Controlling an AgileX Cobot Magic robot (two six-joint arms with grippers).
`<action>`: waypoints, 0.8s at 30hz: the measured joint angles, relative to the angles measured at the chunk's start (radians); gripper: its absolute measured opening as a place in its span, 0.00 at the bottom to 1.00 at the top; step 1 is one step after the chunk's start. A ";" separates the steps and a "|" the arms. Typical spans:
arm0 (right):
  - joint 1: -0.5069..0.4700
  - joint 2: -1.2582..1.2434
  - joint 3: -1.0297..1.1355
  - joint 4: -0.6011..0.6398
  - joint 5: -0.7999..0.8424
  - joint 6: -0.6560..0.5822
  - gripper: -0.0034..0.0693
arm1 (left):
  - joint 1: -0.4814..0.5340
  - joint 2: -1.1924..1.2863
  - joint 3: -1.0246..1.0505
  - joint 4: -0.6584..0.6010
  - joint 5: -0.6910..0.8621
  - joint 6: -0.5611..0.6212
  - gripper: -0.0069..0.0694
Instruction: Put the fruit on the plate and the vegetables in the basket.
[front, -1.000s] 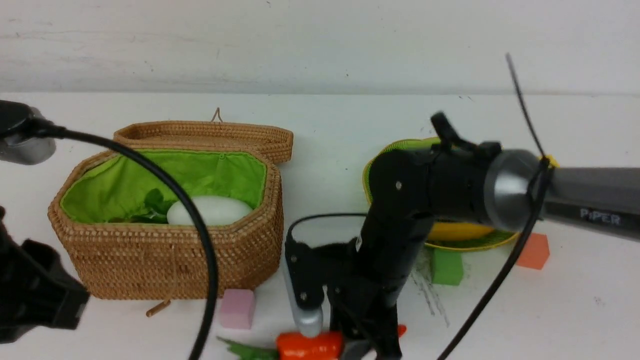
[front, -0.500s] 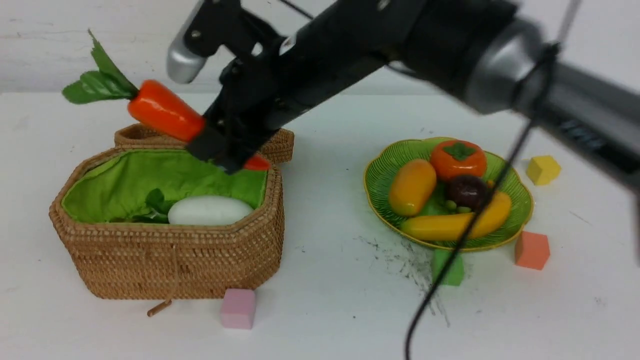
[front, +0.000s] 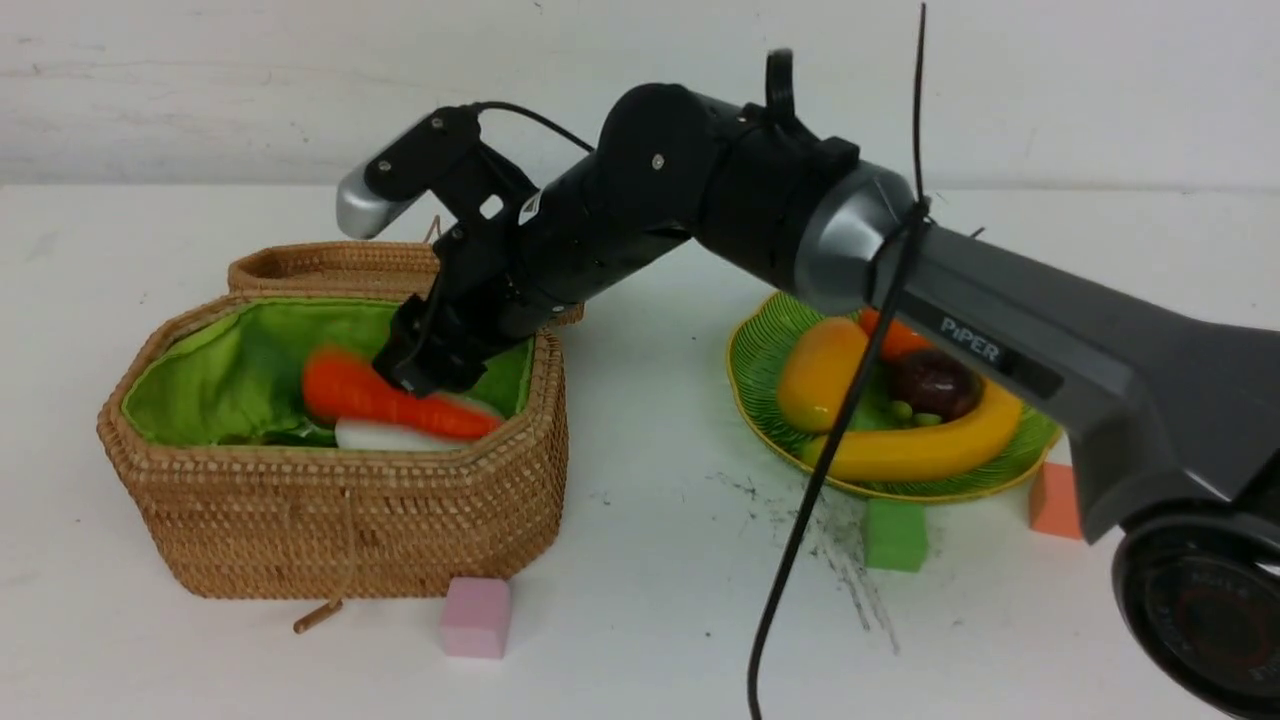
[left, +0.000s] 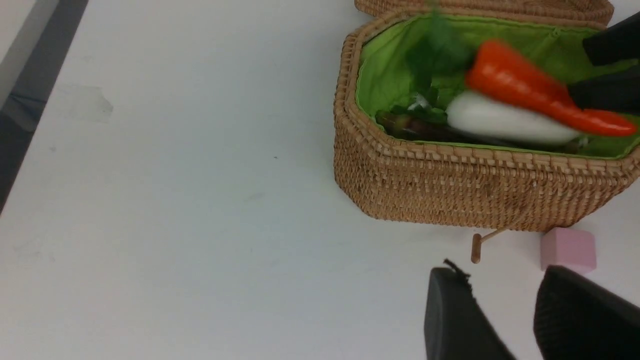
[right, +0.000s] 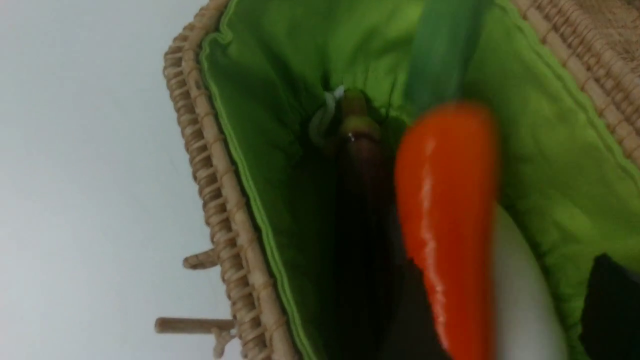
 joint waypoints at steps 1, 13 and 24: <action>0.000 0.000 0.000 0.000 0.006 0.000 0.69 | 0.000 0.000 0.000 0.000 0.000 0.000 0.40; -0.080 -0.245 -0.001 -0.132 0.258 0.159 0.58 | 0.000 0.000 0.015 -0.134 0.000 0.030 0.40; -0.339 -0.887 0.380 -0.539 0.334 0.483 0.04 | 0.000 0.000 0.152 -0.440 0.000 0.207 0.18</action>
